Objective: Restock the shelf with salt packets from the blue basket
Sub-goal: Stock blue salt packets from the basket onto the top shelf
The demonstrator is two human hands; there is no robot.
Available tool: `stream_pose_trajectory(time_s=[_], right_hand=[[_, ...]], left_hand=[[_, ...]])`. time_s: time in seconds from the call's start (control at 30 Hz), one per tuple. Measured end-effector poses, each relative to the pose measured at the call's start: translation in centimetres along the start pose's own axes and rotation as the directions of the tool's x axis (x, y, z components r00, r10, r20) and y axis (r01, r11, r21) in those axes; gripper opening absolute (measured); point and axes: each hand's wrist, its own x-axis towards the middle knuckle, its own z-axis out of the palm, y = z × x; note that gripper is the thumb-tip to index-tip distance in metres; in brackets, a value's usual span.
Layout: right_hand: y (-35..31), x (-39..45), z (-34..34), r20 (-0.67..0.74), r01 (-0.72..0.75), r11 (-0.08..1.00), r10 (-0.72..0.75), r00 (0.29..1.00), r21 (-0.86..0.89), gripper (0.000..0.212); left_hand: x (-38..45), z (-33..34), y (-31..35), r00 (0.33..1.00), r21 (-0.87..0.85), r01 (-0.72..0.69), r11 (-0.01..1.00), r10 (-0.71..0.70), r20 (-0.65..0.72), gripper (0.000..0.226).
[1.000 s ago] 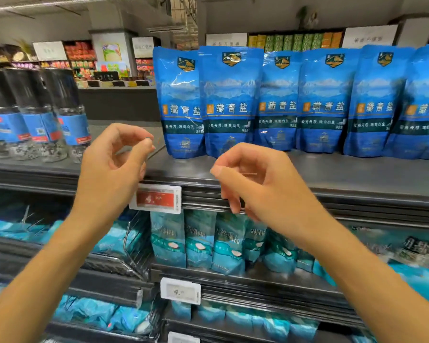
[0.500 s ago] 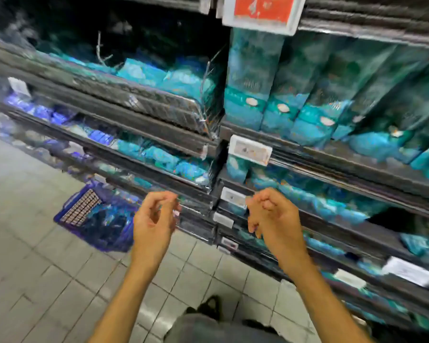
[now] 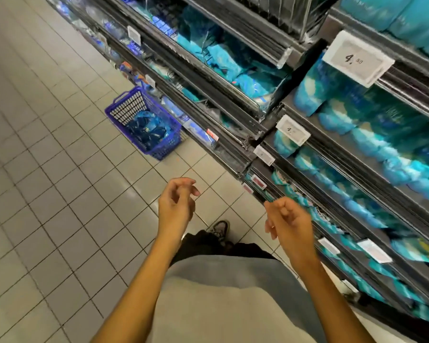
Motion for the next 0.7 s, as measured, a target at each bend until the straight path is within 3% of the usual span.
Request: stream_pose_trajectory(time_s=[0.33,0.47,0.7], right_hand=[[2.0,1.6,6.1,0.314,-0.044,0.984,0.096,0.945,-0.170,0.033],[0.3,3.8,11.6,0.425,-0.007,0.982,0.088,0.901,-0.188,0.026],[-2.4,8.2,24.2,0.555,0.068,0.971,0.073,0.829,-0.230,0.035]], left_hand=[[-5.4,-6.2,-5.2,0.961,-0.052,0.087,0.995,-0.098,-0.257,0.029],[-7.0,-10.3,-7.7,0.874,-0.148,0.156,0.977,-0.206,-0.440,0.030],[-7.4,-18.2,-10.6,0.728,-0.281,0.211,0.936,-0.343,-0.594,0.020]])
